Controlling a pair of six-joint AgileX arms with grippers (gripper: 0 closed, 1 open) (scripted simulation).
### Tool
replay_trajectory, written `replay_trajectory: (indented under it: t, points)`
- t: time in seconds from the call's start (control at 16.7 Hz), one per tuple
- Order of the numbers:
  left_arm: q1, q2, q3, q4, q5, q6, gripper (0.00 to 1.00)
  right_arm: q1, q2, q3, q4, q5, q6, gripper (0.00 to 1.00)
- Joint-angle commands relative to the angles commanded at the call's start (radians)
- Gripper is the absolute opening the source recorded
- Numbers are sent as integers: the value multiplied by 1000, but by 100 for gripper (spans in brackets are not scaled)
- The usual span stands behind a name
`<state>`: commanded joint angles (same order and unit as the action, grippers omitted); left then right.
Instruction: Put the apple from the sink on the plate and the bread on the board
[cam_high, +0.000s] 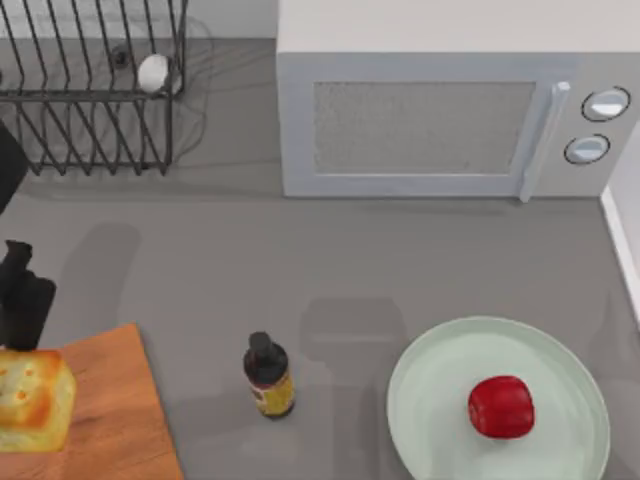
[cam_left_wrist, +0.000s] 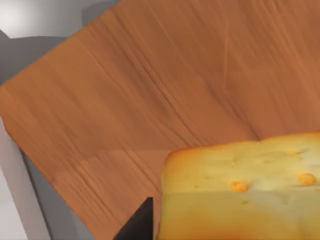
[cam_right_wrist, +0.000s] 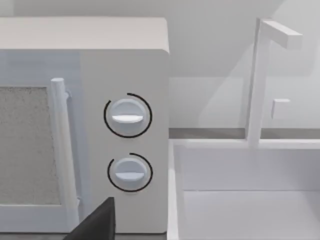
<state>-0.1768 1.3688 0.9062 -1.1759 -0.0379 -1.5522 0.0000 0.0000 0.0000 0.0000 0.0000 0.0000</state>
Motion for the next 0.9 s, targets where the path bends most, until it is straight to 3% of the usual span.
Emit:
replay_trajectory:
  t: [0.48, 0.78, 0.9]
  points:
    - [-8, 31, -111, 150, 0, -8, 0, 0, 0, 0, 0, 0, 0, 100]
    - [-8, 39, -127, 163, 0, -9, 0, 0, 0, 0, 0, 0, 0, 100]
    - [-8, 39, -127, 163, 0, -9, 15, 0, 0, 0, 0, 0, 0, 100]
